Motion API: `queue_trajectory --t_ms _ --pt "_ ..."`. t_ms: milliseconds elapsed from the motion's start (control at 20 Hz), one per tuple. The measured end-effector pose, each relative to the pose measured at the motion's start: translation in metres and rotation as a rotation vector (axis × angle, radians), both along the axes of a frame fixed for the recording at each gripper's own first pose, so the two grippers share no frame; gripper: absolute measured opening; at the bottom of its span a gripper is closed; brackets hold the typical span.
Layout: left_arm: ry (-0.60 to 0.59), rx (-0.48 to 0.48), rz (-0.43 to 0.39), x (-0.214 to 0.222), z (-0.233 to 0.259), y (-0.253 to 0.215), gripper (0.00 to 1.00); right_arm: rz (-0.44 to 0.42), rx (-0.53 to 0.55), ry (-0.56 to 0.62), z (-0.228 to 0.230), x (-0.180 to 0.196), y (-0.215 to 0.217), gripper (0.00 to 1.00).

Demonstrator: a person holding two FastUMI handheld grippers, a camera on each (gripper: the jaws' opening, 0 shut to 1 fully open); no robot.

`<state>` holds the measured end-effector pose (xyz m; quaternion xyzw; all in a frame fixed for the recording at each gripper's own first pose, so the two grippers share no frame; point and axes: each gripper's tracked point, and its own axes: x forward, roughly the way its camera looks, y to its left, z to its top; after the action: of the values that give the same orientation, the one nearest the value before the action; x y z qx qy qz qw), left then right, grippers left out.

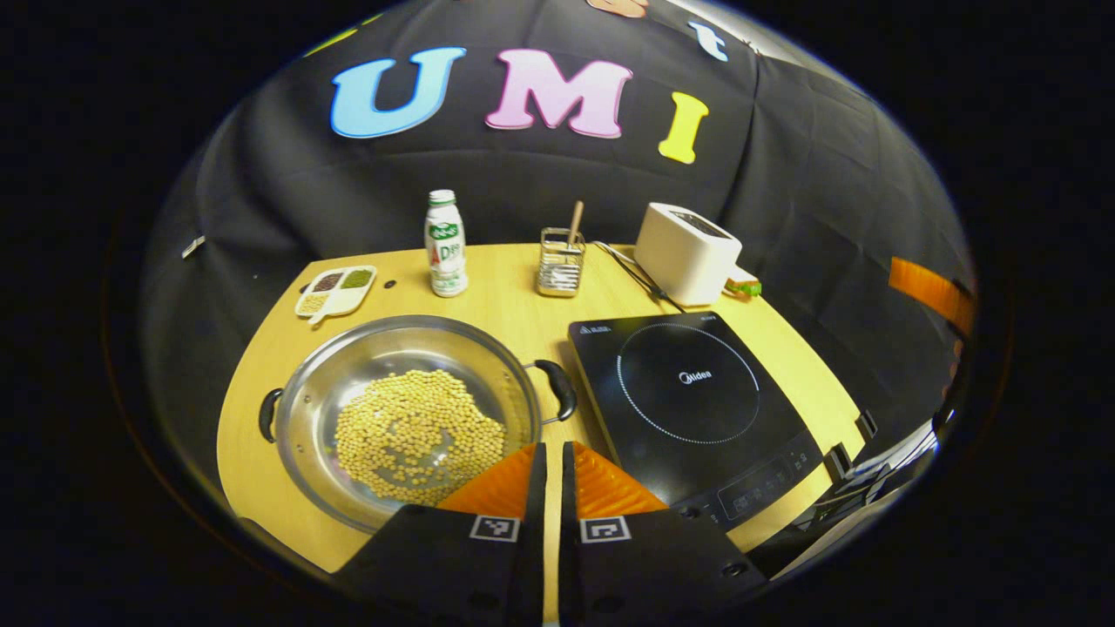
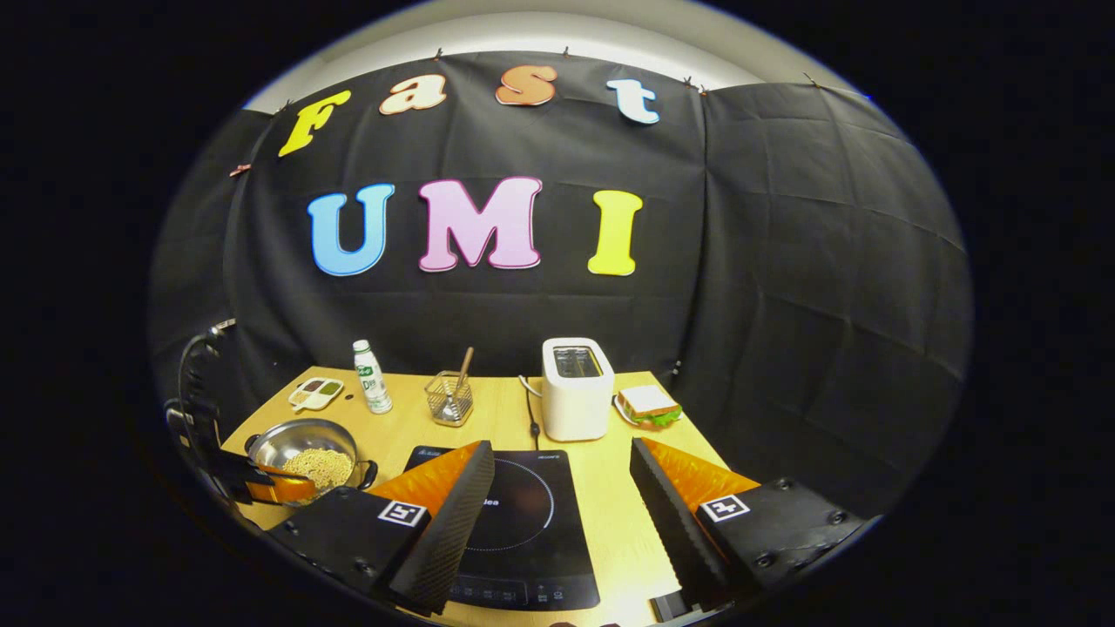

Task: First push the handle of the pot to place it horizontally, then grasp the pot with both hands and set it on the induction cooktop.

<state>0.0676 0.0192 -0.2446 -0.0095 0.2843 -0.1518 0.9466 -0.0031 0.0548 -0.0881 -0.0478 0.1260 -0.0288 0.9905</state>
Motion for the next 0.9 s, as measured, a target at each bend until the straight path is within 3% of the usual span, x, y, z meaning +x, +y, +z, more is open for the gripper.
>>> queue_trajectory --t_ms 100,150,200,250,300,400,500,550,600,650,900 --pt "-0.036 -0.032 0.042 -0.008 0.012 0.024 0.19 0.033 -0.002 0.022 -0.007 0.001 0.021 0.98" --pt "-0.051 -0.042 0.061 -0.010 0.015 0.037 0.19 0.052 -0.002 0.028 -0.008 0.004 0.033 0.98" --pt "-0.063 -0.046 0.078 -0.014 0.019 0.050 0.33 0.071 -0.003 0.032 -0.009 0.006 0.047 0.98" --pt "-0.063 -0.042 0.099 -0.018 0.019 0.066 0.31 0.090 -0.004 0.031 -0.009 0.010 0.060 0.98" --pt "-0.060 -0.042 0.126 -0.022 0.021 0.081 0.40 0.104 -0.004 0.029 -0.010 0.015 0.070 0.98" --pt "-0.069 -0.066 0.162 -0.025 0.028 0.107 0.41 0.130 0.013 0.036 -0.013 0.023 0.094 0.98" --pt "-0.088 -0.077 0.196 -0.024 0.032 0.136 0.66 0.155 0.021 0.050 -0.017 0.033 0.116 0.98" --pt "-0.095 -0.077 0.208 -0.025 0.035 0.151 0.66 0.169 0.026 0.062 -0.021 0.036 0.129 0.98" --pt "-0.106 -0.067 0.229 -0.023 0.040 0.167 0.89 0.178 0.031 0.068 -0.023 0.041 0.137 0.98" --pt "-0.114 -0.059 0.244 -0.019 0.038 0.182 0.96 0.186 0.039 0.076 -0.026 0.043 0.148 0.99" --pt "-0.104 -0.024 0.296 -0.001 0.033 0.248 0.95 0.218 0.091 0.146 -0.052 0.072 0.196 0.98"
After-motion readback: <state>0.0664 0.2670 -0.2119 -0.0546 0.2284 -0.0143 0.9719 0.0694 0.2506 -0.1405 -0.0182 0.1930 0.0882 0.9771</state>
